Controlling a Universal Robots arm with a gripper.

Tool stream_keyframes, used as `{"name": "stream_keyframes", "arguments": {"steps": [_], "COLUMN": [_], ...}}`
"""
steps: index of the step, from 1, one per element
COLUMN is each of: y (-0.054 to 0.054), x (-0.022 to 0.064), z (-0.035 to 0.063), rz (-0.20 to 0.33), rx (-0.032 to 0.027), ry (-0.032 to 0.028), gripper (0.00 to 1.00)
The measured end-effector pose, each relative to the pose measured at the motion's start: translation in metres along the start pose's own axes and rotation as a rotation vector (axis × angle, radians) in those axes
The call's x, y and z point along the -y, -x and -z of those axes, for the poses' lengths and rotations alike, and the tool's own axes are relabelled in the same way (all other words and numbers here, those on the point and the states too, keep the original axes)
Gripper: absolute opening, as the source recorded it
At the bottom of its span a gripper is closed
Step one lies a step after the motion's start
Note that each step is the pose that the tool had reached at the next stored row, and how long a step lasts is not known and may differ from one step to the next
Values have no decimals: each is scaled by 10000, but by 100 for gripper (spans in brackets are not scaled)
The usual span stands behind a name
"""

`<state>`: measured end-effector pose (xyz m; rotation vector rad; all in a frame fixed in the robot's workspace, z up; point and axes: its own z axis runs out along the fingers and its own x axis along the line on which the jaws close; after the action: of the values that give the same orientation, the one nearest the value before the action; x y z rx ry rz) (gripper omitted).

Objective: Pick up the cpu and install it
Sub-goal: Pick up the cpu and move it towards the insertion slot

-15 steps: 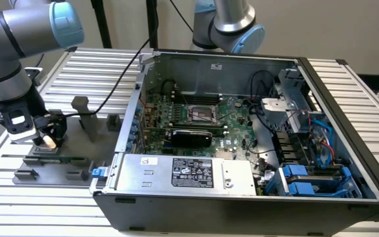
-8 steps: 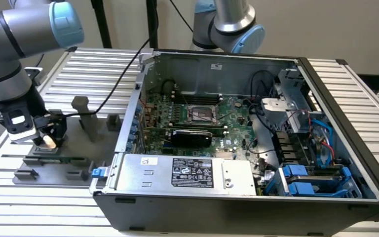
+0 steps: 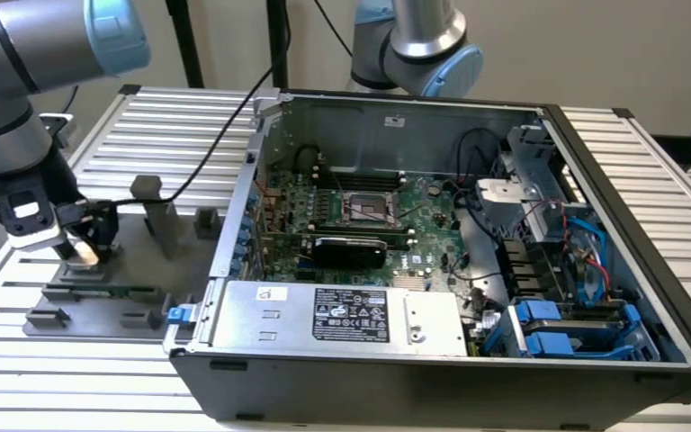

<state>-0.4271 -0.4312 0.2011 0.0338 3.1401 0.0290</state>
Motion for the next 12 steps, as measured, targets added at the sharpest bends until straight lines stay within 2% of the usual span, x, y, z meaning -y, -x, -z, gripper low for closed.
{"name": "stream_keyframes", "arguments": {"steps": [7,12], "y": [1,1], "x": [-3,-7], "z": [186,406], "rz": [1,0], "rx": [-1,0], "ry": [-1,0], "gripper": [55,55]}}
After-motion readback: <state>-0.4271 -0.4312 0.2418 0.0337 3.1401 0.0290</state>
